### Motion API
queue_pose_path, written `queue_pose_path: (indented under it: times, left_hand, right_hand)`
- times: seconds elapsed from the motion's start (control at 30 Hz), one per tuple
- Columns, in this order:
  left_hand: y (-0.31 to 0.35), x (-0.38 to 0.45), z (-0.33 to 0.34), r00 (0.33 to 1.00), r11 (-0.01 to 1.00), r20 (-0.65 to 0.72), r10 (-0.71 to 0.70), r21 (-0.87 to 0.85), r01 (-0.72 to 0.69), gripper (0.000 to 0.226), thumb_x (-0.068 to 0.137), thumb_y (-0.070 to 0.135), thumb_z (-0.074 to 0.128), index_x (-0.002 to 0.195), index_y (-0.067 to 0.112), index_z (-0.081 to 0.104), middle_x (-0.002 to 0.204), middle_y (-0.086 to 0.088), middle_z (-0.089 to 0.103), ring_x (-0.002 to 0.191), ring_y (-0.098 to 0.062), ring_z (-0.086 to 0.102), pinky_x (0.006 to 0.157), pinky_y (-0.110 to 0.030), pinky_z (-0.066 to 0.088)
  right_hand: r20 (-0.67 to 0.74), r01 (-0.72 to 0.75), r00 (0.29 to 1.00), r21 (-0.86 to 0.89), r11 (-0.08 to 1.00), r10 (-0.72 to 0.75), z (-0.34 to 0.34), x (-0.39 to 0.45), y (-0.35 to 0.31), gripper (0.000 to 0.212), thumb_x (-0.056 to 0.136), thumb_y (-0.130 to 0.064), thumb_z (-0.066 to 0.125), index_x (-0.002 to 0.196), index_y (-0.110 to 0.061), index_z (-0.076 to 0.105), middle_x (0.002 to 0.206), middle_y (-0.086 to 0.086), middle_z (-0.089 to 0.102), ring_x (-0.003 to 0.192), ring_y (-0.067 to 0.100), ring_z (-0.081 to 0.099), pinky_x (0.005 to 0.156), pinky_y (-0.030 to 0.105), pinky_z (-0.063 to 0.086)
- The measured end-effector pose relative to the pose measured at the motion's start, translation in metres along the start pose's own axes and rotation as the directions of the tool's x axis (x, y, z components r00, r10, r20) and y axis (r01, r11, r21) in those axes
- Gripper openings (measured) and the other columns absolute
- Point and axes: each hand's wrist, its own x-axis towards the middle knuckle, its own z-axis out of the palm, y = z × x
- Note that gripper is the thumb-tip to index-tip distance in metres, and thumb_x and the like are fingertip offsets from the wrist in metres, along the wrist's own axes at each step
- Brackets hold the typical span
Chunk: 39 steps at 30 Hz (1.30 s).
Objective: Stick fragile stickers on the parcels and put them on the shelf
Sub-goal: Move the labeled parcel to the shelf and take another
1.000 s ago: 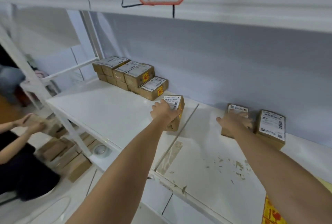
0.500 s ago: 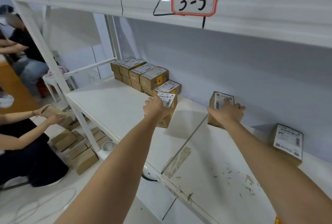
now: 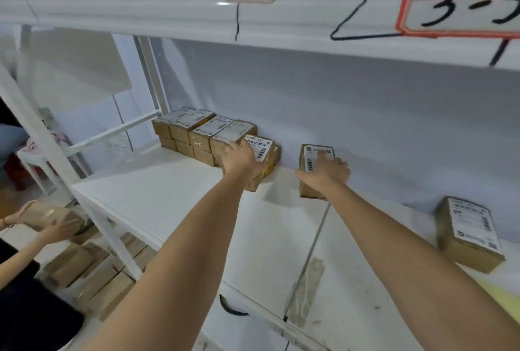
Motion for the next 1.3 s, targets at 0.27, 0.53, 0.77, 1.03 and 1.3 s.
queue_pose_path:
  times: [0.27, 0.53, 0.77, 1.03, 1.3]
  left_hand:
    - [-0.01, 0.062, -0.007, 0.983, 0.978, 0.022, 0.181, 0.103, -0.182, 0.086, 0.081, 0.062, 0.054, 0.14, 0.005, 0.03, 0.138, -0.018, 0.038, 0.127, -0.032, 0.036, 0.099, -0.041, 0.038]
    - [0.003, 0.096, -0.002, 0.962, 0.956, 0.071, 0.262, 0.118, -0.269, 0.092, 0.081, 0.067, 0.049, 0.142, 0.003, 0.025, 0.141, -0.02, 0.036, 0.129, -0.034, 0.035, 0.095, -0.039, 0.04]
    - [0.002, 0.107, 0.02, 0.954, 0.937, 0.1, 0.282, 0.186, -0.296, 0.09, 0.082, 0.068, 0.047, 0.14, 0.002, 0.029, 0.139, -0.02, 0.04, 0.127, -0.035, 0.037, 0.102, -0.04, 0.034]
    - [-0.002, 0.119, 0.033, 0.943, 0.913, 0.094, 0.32, 0.236, -0.333, 0.08, 0.084, 0.068, 0.043, 0.134, 0.005, 0.042, 0.138, -0.018, 0.042, 0.128, -0.034, 0.036, 0.103, -0.039, 0.032]
    - [0.009, 0.129, 0.031, 0.926, 0.881, 0.127, 0.355, 0.287, -0.377, 0.072, 0.09, 0.058, 0.043, 0.14, 0.007, 0.036, 0.145, -0.018, 0.034, 0.132, -0.033, 0.032, 0.107, -0.041, 0.03]
  right_hand:
    - [0.031, -0.109, 0.993, -0.049, 0.993, 0.11, 0.017, 0.023, -0.052, 0.081, 0.073, -0.068, 0.055, 0.134, -0.018, 0.037, 0.135, 0.018, 0.04, 0.123, 0.033, 0.038, 0.095, 0.036, 0.035]
    - [0.018, -0.232, 0.972, -0.05, 0.971, 0.233, 0.019, 0.029, -0.065, 0.085, 0.072, -0.07, 0.056, 0.134, -0.016, 0.036, 0.134, 0.016, 0.041, 0.122, 0.032, 0.039, 0.093, 0.037, 0.037]
    - [0.016, -0.303, 0.952, -0.055, 0.951, 0.305, 0.028, 0.027, -0.047, 0.078, 0.071, -0.064, 0.057, 0.129, -0.016, 0.039, 0.127, 0.015, 0.046, 0.117, 0.031, 0.042, 0.087, 0.035, 0.039]
    - [0.027, -0.356, 0.934, -0.042, 0.934, 0.357, 0.036, 0.024, -0.031, 0.077, 0.072, -0.063, 0.058, 0.129, -0.016, 0.039, 0.126, 0.013, 0.046, 0.116, 0.029, 0.044, 0.088, 0.033, 0.041]
    - [0.012, -0.404, 0.914, -0.043, 0.914, 0.405, 0.034, 0.017, -0.01, 0.08, 0.071, -0.065, 0.058, 0.13, -0.015, 0.038, 0.125, 0.013, 0.047, 0.115, 0.029, 0.044, 0.09, 0.035, 0.042]
